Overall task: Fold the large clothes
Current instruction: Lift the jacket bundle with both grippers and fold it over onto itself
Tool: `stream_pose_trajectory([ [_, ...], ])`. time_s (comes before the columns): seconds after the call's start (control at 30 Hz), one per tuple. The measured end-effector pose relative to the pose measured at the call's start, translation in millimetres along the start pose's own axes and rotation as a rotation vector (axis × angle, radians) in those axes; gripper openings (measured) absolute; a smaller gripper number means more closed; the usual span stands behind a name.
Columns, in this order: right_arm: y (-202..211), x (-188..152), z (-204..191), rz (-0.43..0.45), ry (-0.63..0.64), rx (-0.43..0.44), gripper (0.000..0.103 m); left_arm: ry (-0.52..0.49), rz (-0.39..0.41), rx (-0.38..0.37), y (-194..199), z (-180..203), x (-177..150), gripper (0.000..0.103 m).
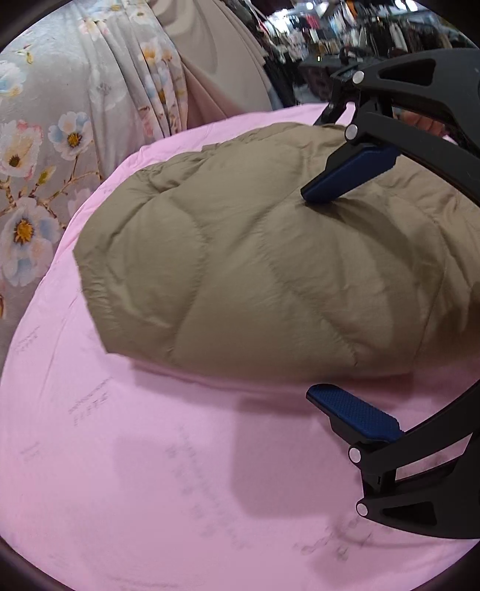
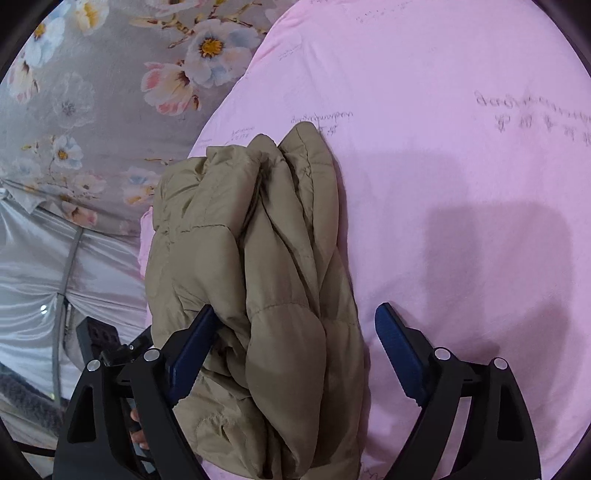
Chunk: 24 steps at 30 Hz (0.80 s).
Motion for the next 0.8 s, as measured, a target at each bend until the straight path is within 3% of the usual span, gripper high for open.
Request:
stream_pose_trajectory([
  [0.3,-9.3,-7.8,-13.1,0.027,-0.006,0.067,0.087,-0.007,0.060,0.074,-11.5,13.1,-3.2,0.098],
  [0.57,-23.5,-3.3,-27.7,0.034,0.011,0.068,0.086,-0.035,0.079,0.109,-14.2,17.5,-1.6,0.098],
  [0.63,-23.2,-3.8,-32.8,0.034,0.023,0.078,0.081,-0.057,0.087,0.115,-12.7,20.7,-3.2,0.098],
  [0.67,-20.8,-4.9,-34.3,0.037,0.030,0.086,0.073,-0.070,0.096,0.116,-10.3,23.6,-3.8,0.097],
  [0.8,-7.1,-7.4,-44.4,0.065,0.082,0.072,0.047,-0.129,0.124,0.110,3.9,36.8,-3.6,0.078],
])
Point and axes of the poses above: each gripper's, at about its wrist camera, not at the fingertips, and y roughly against the way its jaws point, z to its right, x to its top, the point moved 10 cm from there along -y, roughly the way its jaws point, and after that the axes turned 9 degrees about -z, right-handed, at the moved point
